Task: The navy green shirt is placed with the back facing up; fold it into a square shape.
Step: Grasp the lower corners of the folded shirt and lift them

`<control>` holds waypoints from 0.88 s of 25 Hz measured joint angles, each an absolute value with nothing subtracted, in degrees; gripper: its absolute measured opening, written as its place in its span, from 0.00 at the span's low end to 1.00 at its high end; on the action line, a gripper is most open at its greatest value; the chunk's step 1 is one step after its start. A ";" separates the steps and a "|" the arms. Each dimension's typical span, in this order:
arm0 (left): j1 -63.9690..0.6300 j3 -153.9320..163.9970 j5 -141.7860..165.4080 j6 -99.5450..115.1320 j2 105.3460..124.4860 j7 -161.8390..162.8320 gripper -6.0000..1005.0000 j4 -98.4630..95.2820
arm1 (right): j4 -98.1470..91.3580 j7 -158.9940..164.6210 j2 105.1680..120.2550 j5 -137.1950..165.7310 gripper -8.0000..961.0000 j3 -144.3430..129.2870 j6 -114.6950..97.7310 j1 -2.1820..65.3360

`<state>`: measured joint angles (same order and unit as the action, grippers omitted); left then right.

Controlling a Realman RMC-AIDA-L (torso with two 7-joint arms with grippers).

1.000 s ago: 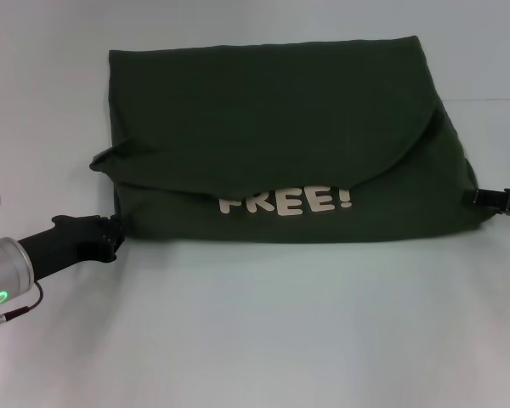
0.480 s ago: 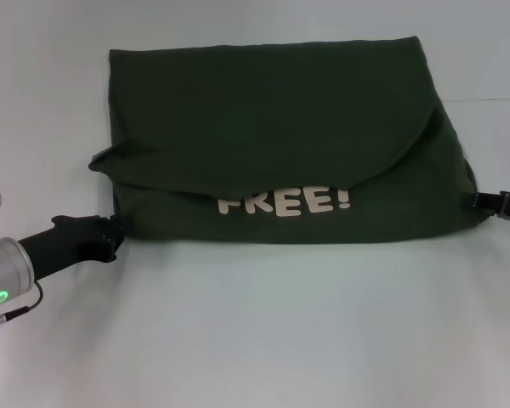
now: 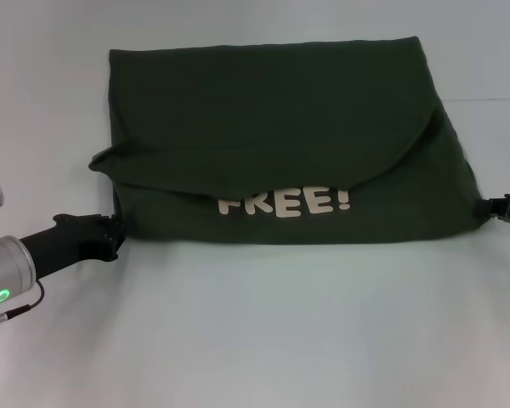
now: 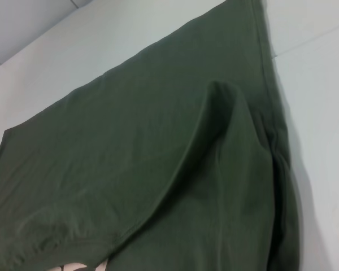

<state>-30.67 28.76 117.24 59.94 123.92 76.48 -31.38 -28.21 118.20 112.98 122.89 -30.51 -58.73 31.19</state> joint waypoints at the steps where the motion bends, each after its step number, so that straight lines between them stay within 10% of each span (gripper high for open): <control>1: -30.67 28.76 117.24 59.93 123.92 76.47 0.04 -31.37 | -28.21 118.18 112.98 122.89 0.12 -30.52 -58.69 31.20; 22: -26.63 27.49 117.25 66.15 124.02 78.90 0.04 -34.44 | -28.61 107.79 113.06 118.37 0.05 -24.34 -67.26 24.64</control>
<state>-26.63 27.49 117.25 66.15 124.02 78.90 -34.44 -28.61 107.79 113.06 118.37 -24.34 -67.26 24.64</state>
